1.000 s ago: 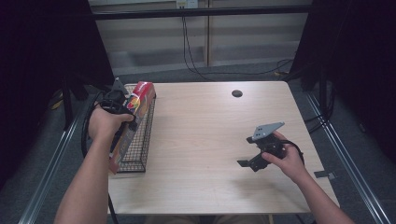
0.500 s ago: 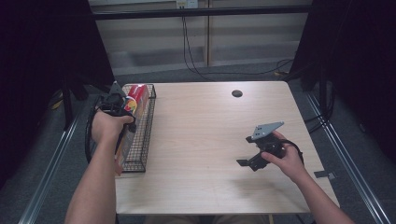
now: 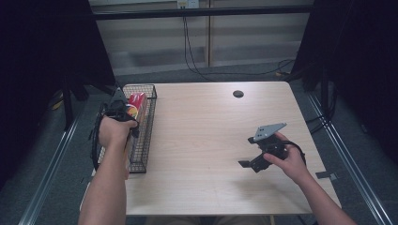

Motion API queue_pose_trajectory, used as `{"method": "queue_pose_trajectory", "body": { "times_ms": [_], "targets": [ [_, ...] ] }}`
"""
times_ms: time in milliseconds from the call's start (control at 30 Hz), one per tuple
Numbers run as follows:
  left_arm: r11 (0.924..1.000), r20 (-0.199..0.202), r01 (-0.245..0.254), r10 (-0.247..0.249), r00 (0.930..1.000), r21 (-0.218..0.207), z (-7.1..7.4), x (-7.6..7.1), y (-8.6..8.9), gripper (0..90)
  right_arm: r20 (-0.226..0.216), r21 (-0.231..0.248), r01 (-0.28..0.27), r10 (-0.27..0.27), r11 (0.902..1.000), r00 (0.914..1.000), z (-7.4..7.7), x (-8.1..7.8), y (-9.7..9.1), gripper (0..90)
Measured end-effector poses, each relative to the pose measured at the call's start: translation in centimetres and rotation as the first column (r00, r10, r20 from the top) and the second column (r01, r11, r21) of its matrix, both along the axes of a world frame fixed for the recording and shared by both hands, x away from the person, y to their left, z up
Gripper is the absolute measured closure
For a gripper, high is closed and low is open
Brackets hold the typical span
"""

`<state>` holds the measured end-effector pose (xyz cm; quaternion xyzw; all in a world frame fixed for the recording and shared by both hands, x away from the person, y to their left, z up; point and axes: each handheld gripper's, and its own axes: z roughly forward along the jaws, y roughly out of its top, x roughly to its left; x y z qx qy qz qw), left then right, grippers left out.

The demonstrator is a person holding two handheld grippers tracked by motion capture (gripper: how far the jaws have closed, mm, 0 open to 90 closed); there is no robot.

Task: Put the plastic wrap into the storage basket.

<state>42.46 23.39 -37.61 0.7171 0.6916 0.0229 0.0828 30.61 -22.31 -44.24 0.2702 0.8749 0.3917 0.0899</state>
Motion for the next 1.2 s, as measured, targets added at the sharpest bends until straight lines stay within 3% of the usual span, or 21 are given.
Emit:
{"method": "queue_pose_trajectory", "body": {
  "times_ms": [133, 233, 733, 867, 967, 1067, 1200],
  "targets": [
    [0.9998, -0.012, -0.015, 0.015, 0.9998, -0.016, -0.5, 0.0, 0.0, 41.4, 0.002, -0.002, 0.0, 0.0, 1.0, 1.0, -0.1, 0.1, 0.0, 2.2],
    [0.9998, -0.026, -0.021, 0.021, 0.9995, 0.005, -0.7, 0.0, -0.1, 41.3, 0.001, -0.003, 0.001, -0.001, 1.0, 1.0, -0.1, 0.0, 0.0, 2.2],
    [0.9997, -0.061, -0.023, 0.023, 0.9979, 0.001, -2.4, -0.1, -0.2, 40.0, 0.003, -0.003, 0.003, -0.003, 1.0, 1.0, -0.1, 0.1, 0.0, 2.2],
    [0.9994, -0.03, -0.033, 0.033, 0.999, -0.014, -1.7, -0.1, -0.1, 38.0, 0.001, -0.004, 0.003, -0.003, 1.0, 1.0, -0.2, 0.1, 0.0, 2.2],
    [0.9991, 0.007, -0.041, 0.041, 0.9991, -0.011, -0.5, -0.1, 0.0, 26.1, -0.001, -0.006, 0.0, 0.0, 1.0, 1.0, -0.2, 0.0, 0.0, 2.2],
    [0.9995, 0.062, -0.022, 0.023, 0.9978, -0.025, 0.8, -0.1, 0.0, 22.3, 0.0, -0.011, 0.006, -0.006, 0.9999, 1.0, -0.2, 0.0, 0.0, 2.2],
    [0.9987, 0.097, 0.008, -0.003, 0.9953, -0.05, 1.6, -0.2, -0.2, 19.4, 0.0, -0.007, 0.002, -0.002, 1.0, 1.0, -0.3, 0.0, 0.1, 2.2]
  ]
}}
